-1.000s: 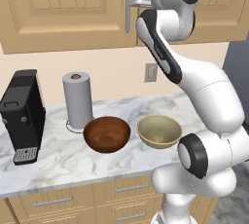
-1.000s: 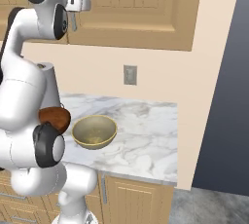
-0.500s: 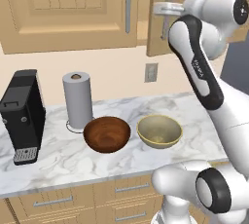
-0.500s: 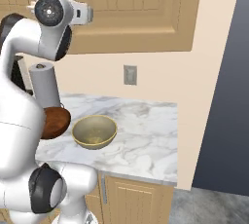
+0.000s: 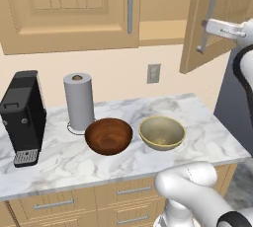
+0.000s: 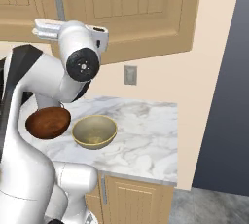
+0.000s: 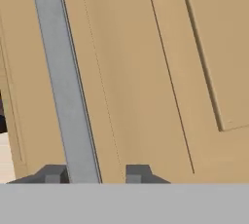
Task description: Open the cabinet. Pick the bowls from the counter and place them in the cabinet. Then close the cabinet.
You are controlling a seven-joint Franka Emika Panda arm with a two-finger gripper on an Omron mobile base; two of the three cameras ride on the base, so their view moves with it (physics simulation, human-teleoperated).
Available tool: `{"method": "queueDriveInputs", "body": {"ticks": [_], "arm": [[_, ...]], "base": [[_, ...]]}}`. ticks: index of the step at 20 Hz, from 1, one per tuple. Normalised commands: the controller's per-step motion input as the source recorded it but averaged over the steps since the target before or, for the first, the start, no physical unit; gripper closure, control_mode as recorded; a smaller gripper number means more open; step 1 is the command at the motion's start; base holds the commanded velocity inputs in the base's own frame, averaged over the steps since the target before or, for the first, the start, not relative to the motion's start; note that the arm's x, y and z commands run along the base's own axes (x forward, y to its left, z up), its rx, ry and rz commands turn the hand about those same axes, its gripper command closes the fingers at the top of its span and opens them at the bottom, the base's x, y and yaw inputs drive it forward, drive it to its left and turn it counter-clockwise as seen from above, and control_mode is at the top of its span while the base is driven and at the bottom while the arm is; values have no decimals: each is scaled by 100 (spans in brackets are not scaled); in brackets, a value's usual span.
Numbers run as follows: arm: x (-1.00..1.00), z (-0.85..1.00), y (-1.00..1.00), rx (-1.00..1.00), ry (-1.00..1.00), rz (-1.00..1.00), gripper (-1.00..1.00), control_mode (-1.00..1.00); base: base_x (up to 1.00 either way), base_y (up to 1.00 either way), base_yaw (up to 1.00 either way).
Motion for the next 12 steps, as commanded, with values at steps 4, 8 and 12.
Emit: {"method": "queueDriveInputs", "body": {"ticks": [4, 8, 12], "arm": [[-96, -34, -91, 11, 14, 13, 100, -100], [-85, -28, -78, 9, 22, 10, 100, -100], [-84, -21, -42, 5, 19, 2, 100, -100]], "base": [[0, 0, 0], [0, 0, 0], [0, 0, 0]]}}
